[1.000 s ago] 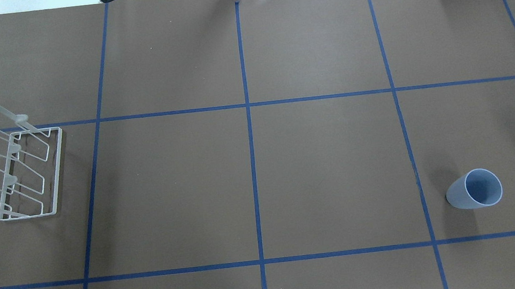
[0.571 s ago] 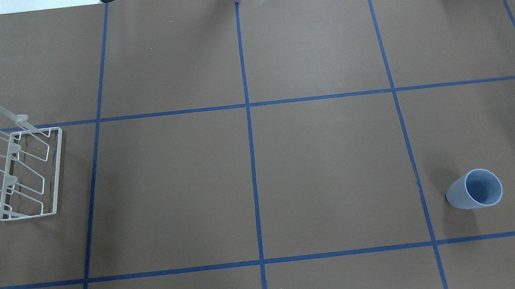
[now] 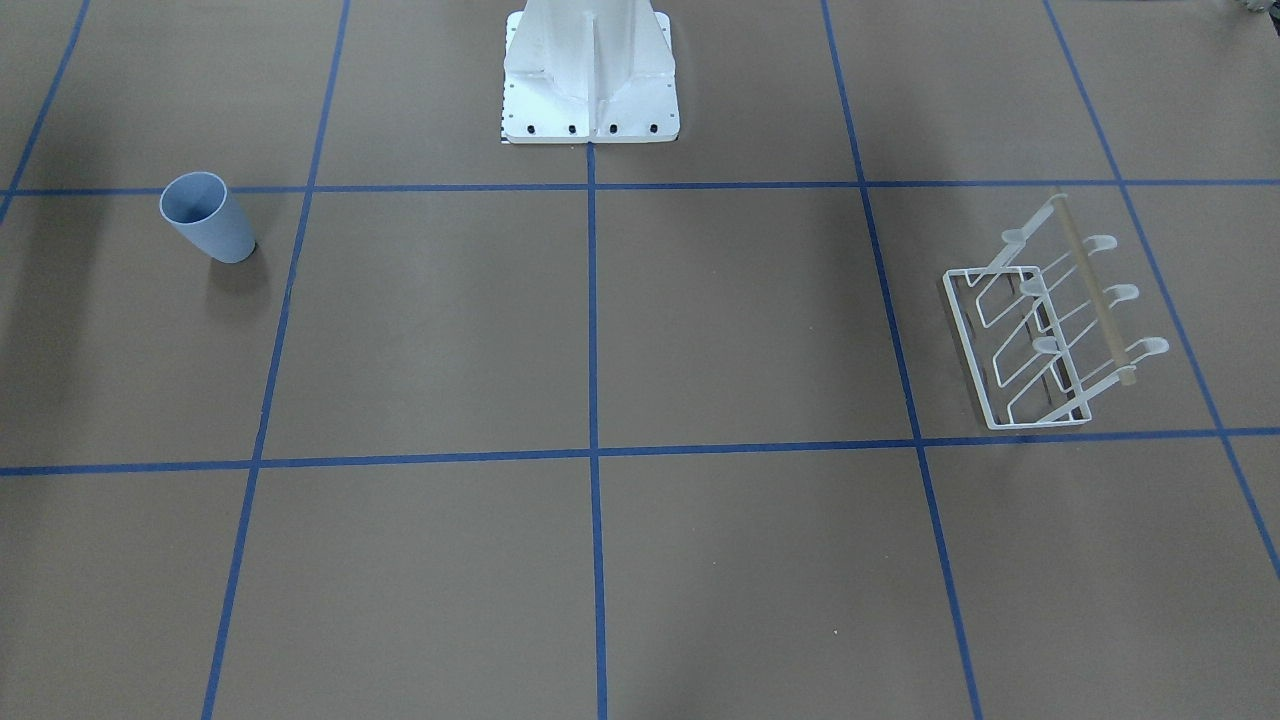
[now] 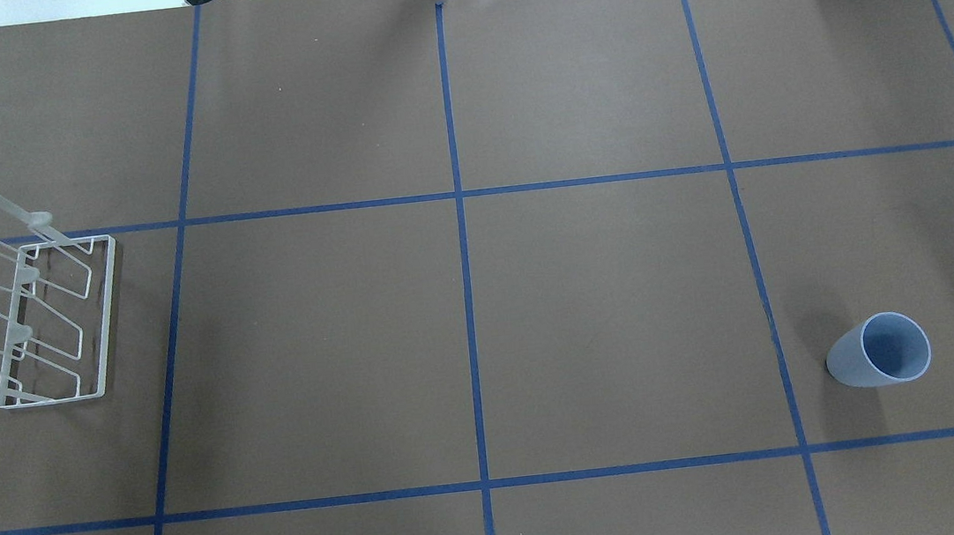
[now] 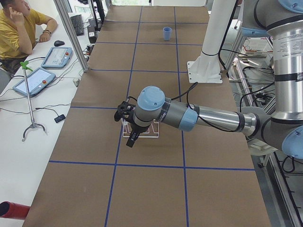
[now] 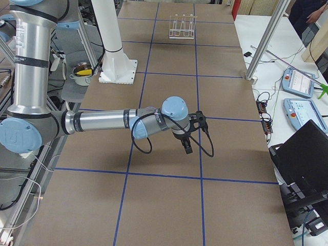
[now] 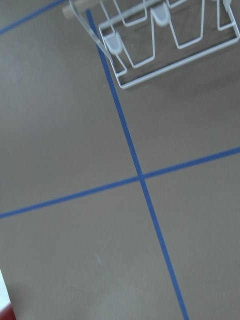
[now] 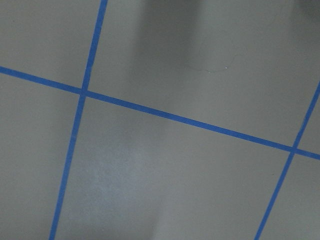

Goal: Hang cup on cup holder

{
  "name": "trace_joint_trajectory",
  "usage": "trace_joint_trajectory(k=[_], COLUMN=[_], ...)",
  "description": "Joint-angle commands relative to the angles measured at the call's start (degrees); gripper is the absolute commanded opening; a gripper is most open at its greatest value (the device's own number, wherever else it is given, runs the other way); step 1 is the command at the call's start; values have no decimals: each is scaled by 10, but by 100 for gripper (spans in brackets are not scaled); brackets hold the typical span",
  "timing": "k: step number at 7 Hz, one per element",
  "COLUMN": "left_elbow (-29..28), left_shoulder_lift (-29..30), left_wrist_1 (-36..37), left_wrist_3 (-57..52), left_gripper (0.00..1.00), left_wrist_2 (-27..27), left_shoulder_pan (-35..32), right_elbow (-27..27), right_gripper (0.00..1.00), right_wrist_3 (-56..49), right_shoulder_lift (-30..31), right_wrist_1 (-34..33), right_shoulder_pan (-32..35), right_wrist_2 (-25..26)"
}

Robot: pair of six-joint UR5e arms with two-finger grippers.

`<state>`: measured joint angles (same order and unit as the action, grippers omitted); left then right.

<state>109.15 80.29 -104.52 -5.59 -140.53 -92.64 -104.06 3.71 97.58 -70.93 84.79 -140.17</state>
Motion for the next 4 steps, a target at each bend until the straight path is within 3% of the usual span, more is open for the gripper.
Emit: trace_joint_trajectory(k=[1, 4], left_elbow=[0, 0], left_shoulder_lift=[5, 6], left_wrist_1=[-12, -13], left_wrist_3=[12, 11], left_gripper=[98, 98], left_wrist_2=[-4, -4], left_shoulder_pan=[25, 35], right_elbow=[-54, -153], right_gripper=[100, 100], right_wrist_3=[145, 311], right_shoulder_lift=[6, 53], right_wrist_1=[19, 19], right_shoulder_pan=[-90, -247], right_wrist_2=[31, 155])
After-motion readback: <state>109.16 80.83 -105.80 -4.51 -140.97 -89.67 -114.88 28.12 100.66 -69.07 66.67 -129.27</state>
